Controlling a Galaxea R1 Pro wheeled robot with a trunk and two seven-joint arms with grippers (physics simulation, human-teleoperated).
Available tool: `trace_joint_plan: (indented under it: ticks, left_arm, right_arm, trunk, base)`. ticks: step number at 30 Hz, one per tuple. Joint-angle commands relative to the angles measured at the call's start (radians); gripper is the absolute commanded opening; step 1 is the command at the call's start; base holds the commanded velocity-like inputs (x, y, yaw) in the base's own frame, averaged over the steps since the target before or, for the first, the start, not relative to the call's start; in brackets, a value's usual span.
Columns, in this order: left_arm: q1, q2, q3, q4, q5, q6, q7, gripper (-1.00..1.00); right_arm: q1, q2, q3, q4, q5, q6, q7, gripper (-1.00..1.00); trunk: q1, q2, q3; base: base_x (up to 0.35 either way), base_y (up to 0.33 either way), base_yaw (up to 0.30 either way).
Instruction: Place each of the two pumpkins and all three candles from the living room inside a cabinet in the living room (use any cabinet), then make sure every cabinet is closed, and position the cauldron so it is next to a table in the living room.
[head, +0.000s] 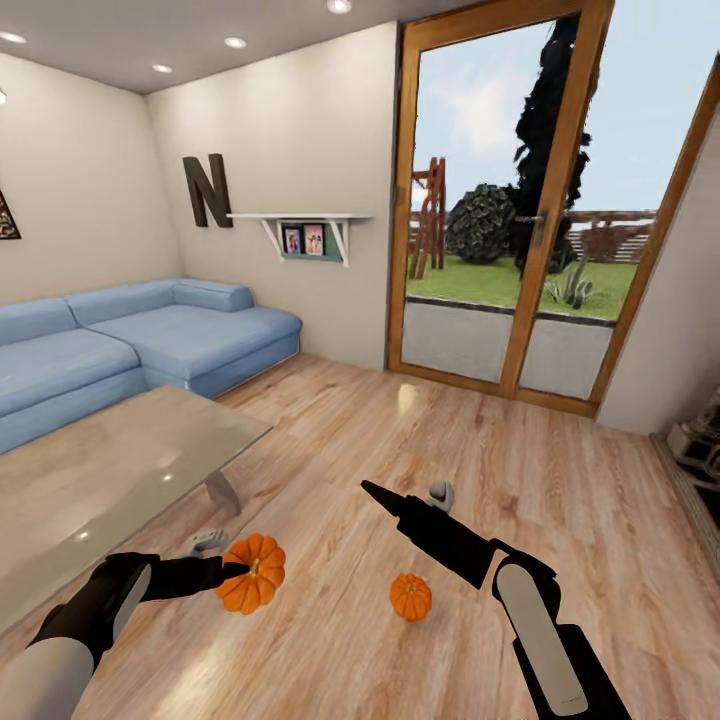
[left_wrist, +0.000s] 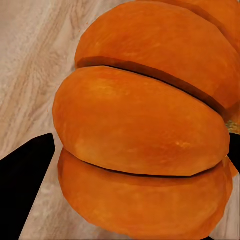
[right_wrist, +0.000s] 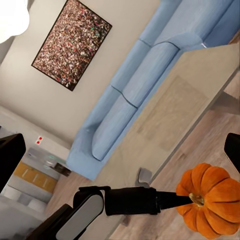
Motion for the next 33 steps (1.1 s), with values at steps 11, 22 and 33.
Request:
trace_joint_plan:
  ticks: [11,22,33]
  left_arm:
    - [0.0,0.0,0.004,-0.001,0.002,0.009,-0.005,-1.0]
    - [0.0,0.0,0.004,-0.001,0.001,0.009,-0.005,-1.0]
    - [0.0,0.0,0.004,-0.001,0.0,0.009,-0.005,-1.0]
  right_arm:
    - [-0.001,0.001,-0.003,0.0,-0.001,0.005,0.002,1.0]
    - [-0.001,0.001,-0.003,0.0,-0.001,0.005,0.002,1.0]
    - [-0.001,0.001,-0.003,0.0,-0.001,0.005,0.003,1.0]
  trunk:
    - [0.0,0.0,0.011]
    - [0.0,0.0,0.013]
    - [0.0,0.0,0.021]
  base:
    - [0.07,0.051,-0.231]
    - [0.17,0.098,-0.053]
    - [0.015,0.172,-0.231]
